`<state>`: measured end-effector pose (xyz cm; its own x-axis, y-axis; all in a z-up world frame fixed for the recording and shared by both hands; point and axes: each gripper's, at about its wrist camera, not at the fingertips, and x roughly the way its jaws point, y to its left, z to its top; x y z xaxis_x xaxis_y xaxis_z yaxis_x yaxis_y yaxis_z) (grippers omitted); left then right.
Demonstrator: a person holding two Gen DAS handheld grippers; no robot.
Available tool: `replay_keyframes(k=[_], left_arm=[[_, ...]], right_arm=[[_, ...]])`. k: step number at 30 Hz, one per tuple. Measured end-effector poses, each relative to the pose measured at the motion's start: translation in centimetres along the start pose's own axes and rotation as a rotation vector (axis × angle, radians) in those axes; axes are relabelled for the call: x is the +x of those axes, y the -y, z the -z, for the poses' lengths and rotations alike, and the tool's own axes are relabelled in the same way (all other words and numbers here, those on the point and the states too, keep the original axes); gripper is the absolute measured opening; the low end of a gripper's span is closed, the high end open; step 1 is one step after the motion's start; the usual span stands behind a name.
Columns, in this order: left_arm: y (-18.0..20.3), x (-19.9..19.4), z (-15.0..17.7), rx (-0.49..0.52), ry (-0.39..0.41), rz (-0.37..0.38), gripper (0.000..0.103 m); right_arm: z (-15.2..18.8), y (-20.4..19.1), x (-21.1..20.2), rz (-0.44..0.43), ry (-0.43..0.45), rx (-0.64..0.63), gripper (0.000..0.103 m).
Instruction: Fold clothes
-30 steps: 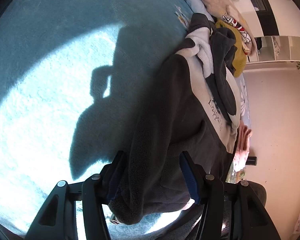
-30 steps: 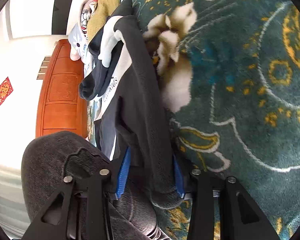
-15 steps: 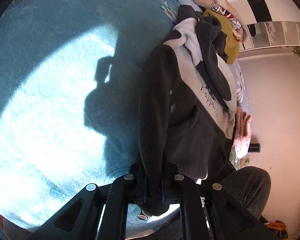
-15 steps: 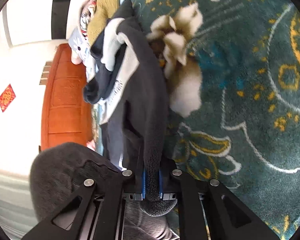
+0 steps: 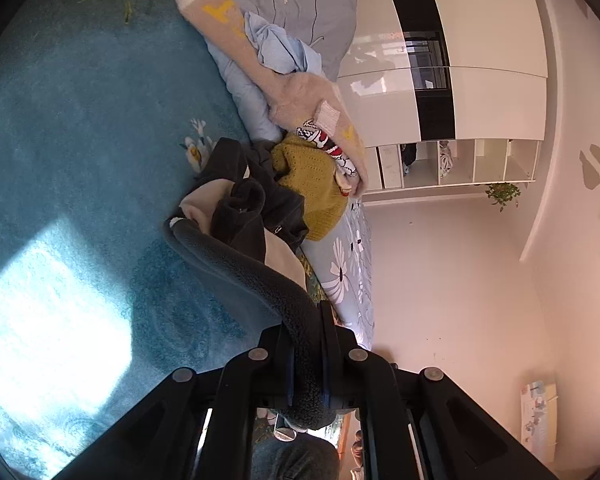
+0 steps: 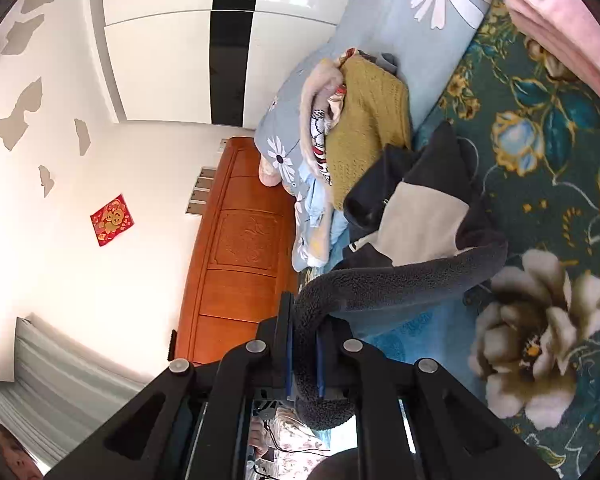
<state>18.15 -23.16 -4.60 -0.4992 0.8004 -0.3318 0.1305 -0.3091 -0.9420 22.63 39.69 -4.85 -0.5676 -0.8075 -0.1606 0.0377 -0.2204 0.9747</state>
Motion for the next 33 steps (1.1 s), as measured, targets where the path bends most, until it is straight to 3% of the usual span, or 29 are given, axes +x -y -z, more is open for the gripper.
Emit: replay_keyframes(k=[4, 7, 13, 18, 20, 22, 24, 27, 30, 33], left_arm=[[1.7, 4.0, -4.2, -0.033, 0.022, 0.003, 0.01], [1.7, 7.6, -7.8, -0.068, 0.04, -0.037, 0.01], [-0.4, 14.5, -13.0, -0.124, 0.045, -0.129, 0.01], [-3.4, 19.1, -15.8, -0.19, 0.034, -0.177, 0.012], [-4.5, 20.1, -16.5, -0.225, 0.033, -0.164, 0.02], [-5.1, 20.5, -16.8, -0.254, 0.034, -0.105, 0.032], [-4.9, 20.4, -17.1, -0.264, 0.035, -0.04, 0.053], [-4.0, 19.8, -17.3, -0.243, 0.027, 0.021, 0.062], [-2.4, 19.0, -17.3, -0.179, 0.02, 0.022, 0.065], [-0.6, 17.3, -17.5, -0.118, 0.073, 0.033, 0.07]], right_arm=[[-3.6, 0.1, 1.0, 0.021, 0.008, 0.032, 0.009], [-6.5, 1.1, 2.8, 0.055, 0.022, 0.076, 0.009], [-12.4, 5.1, 7.1, 0.152, 0.042, 0.181, 0.009], [-14.9, 9.3, 9.7, 0.217, 0.055, 0.261, 0.012], [-15.4, 10.6, 10.2, 0.231, 0.064, 0.289, 0.012], [-15.7, 11.5, 10.5, 0.242, 0.071, 0.299, 0.013], [-16.0, 12.0, 10.6, 0.24, 0.08, 0.302, 0.022], [-16.1, 12.0, 10.2, 0.196, 0.104, 0.303, 0.044], [-16.2, 10.5, 9.0, 0.222, 0.119, 0.251, 0.047], [-16.2, 9.0, 7.7, 0.247, 0.133, 0.199, 0.048]])
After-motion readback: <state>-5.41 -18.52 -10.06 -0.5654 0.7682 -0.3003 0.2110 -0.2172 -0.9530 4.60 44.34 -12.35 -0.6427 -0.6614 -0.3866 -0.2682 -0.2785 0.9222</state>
